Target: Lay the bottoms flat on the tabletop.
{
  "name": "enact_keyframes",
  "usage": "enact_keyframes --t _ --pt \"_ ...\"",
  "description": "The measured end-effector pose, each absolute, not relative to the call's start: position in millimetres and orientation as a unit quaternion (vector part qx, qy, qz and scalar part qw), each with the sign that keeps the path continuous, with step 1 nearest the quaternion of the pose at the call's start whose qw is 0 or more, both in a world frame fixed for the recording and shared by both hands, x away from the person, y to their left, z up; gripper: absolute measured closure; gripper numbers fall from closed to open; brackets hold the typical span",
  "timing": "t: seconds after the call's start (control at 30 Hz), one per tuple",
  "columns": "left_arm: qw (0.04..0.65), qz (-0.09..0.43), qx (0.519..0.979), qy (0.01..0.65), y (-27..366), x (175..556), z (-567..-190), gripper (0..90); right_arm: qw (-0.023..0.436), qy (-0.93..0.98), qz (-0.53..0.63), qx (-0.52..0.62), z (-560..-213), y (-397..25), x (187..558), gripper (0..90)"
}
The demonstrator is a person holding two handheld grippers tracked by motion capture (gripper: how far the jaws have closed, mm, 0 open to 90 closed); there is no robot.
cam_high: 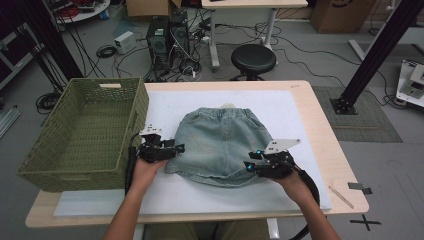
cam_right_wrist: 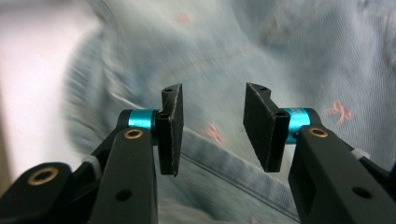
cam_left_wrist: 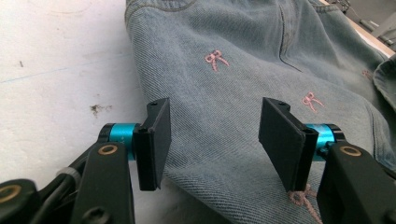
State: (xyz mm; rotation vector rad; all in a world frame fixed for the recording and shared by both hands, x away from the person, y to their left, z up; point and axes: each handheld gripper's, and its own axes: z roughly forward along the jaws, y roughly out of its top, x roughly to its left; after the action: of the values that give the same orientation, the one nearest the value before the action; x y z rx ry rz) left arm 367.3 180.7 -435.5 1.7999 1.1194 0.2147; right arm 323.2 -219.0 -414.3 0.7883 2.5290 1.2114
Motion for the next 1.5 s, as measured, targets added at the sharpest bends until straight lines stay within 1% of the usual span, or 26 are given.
enact_keyframes --t 0.13,0.2,0.23,0.3,0.33,0.37,0.4,0.47,0.6,0.67,0.7,0.77,0.8,0.83,0.87,0.9,0.93,1.0,1.13,1.2,1.3,1.33,1.37,1.43,1.5 --pt "0.485 0.087 0.738 0.461 183 368 -436 44.1 0.073 0.879 0.394 0.259 -430 -212 325 53.7" --pt "0.485 0.087 0.737 0.462 183 368 -436 44.1 0.066 0.887 0.381 0.253 -437 -209 323 53.3" --pt "0.485 0.088 0.738 0.461 184 367 -436 44.0 0.062 0.892 0.373 0.249 -439 -208 323 56.3" --pt "0.486 0.090 0.737 0.461 185 367 -435 44.0 0.057 0.898 0.371 0.231 -441 -208 320 70.2" --pt "0.486 0.090 0.737 0.461 185 367 -435 44.0 0.059 0.900 0.371 0.223 -441 -208 318 74.6" --pt "0.487 0.090 0.736 0.461 185 367 -435 44.0 0.059 0.900 0.371 0.219 -440 -208 316 83.2" --pt "0.487 0.091 0.736 0.461 185 367 -434 44.0 0.060 0.903 0.371 0.210 -438 -209 313 89.8" --pt "0.488 0.093 0.736 0.460 186 366 -434 44.0 0.064 0.903 0.375 0.198 -436 -211 309 90.0" --pt "0.491 0.096 0.735 0.458 186 365 -432 43.6 0.053 0.905 0.382 0.179 -433 -220 297 90.0" --pt "0.492 0.099 0.735 0.457 186 365 -432 43.5 0.056 0.903 0.388 0.178 -432 -227 291 89.1" --pt "0.492 0.100 0.735 0.456 185 364 -432 43.5 0.056 0.901 0.392 0.178 -431 -230 290 86.8" --pt "0.493 0.101 0.735 0.455 185 364 -431 43.4 0.065 0.889 0.411 0.194 -426 -237 290 76.7" --pt "0.493 0.101 0.736 0.453 185 364 -431 43.2 0.066 0.881 0.422 0.205 -422 -240 291 75.4" --pt "0.493 0.101 0.736 0.453 185 364 -431 43.1 0.074 0.872 0.435 0.211 -419 -242 292 69.3" --pt "0.493 0.101 0.736 0.453 184 364 -431 43.0 0.088 0.863 0.443 0.227 -417 -243 294 60.5" --pt "0.493 0.101 0.736 0.454 184 364 -432 43.0 0.096 0.855 0.447 0.244 -415 -243 297 55.4" --pt "0.492 0.101 0.736 0.454 184 364 -432 43.0 0.108 0.852 0.447 0.250 -414 -241 300 52.5" --pt "0.493 0.100 0.737 0.453 183 364 -432 43.0 0.113 0.859 0.432 0.250 -415 -232 307 49.7" --pt "0.494 0.098 0.736 0.452 185 364 -431 43.0 0.089 0.880 0.399 0.242 -428 -209 322 47.0" --pt "0.495 0.096 0.735 0.452 185 364 -431 43.0 0.057 0.886 0.392 0.242 -435 -202 328 48.4" --pt "0.495 0.097 0.736 0.451 186 364 -431 43.0 0.018 0.901 0.374 0.221 -440 -198 328 64.3" --pt "0.496 0.096 0.736 0.452 187 364 -431 43.0 0.012 0.903 0.374 0.211 -440 -198 326 66.9" --pt "0.495 0.096 0.736 0.452 187 364 -431 43.0 0.005 0.904 0.374 0.206 -439 -199 323 71.3" --pt "0.494 0.096 0.736 0.452 188 364 -431 43.0 -0.003 0.908 0.376 0.186 -438 -202 316 75.7" --pt "0.496 0.098 0.734 0.453 188 363 -431 43.0 -0.003 0.910 0.377 0.173 -437 -207 308 75.8"
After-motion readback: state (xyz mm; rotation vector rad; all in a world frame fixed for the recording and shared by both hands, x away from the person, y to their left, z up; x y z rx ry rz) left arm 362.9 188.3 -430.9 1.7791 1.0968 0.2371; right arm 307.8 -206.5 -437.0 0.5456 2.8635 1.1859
